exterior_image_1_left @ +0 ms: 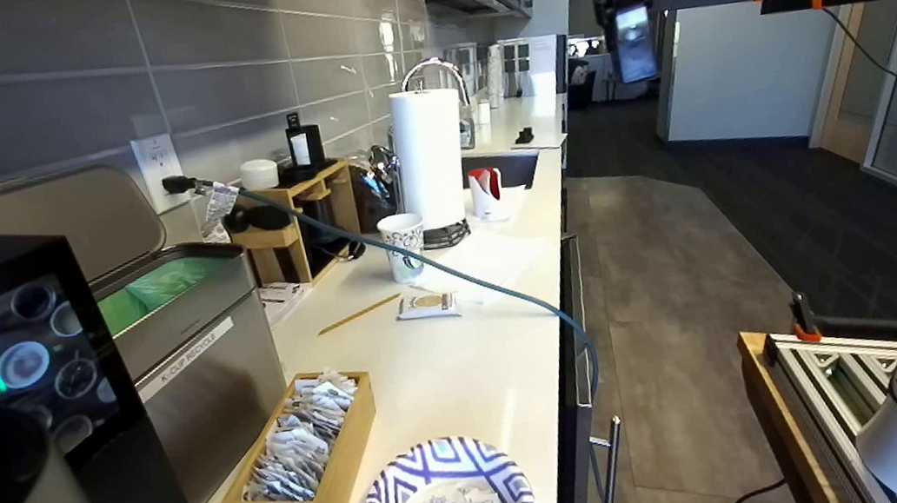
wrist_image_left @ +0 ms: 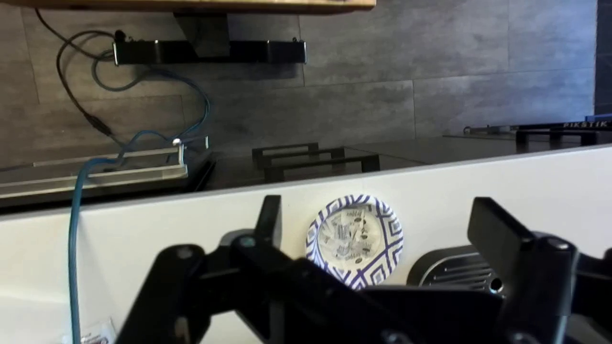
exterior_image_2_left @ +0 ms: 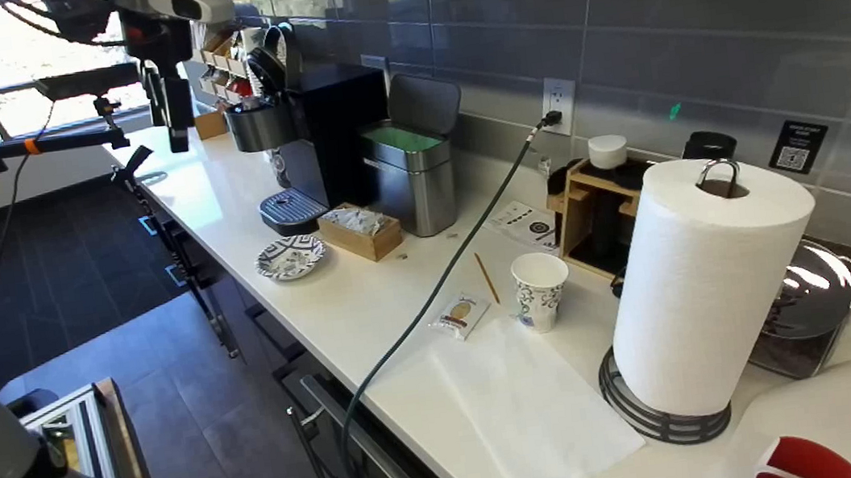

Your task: Move the wooden box to the right

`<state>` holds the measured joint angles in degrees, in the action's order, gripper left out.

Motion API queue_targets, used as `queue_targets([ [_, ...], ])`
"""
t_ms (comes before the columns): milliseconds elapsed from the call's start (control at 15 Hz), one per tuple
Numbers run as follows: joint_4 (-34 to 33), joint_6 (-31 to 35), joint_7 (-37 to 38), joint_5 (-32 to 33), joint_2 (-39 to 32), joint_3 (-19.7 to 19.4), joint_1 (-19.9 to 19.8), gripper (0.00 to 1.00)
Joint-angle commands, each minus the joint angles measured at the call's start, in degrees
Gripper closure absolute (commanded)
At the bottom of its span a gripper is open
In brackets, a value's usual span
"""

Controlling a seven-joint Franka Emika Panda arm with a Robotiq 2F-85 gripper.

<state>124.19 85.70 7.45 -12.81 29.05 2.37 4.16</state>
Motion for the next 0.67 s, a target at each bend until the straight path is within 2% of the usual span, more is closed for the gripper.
queue_targets([
  [0, -0.57, 7.37, -2.44, 4.77, -4.5, 0.92, -1.97, 0.0],
  [400, -3.9, 22.24, -1.94, 12.73, -15.85, 1.08, -3.02, 0.0],
  [533, -5.87, 23.52, -1.73, 13.88, -19.05, 0.9, -2.78, 0.0],
  [600, -2.79, 23.38, -2.16, 12.33, -15.54, 0.38, -2.52, 0.0],
])
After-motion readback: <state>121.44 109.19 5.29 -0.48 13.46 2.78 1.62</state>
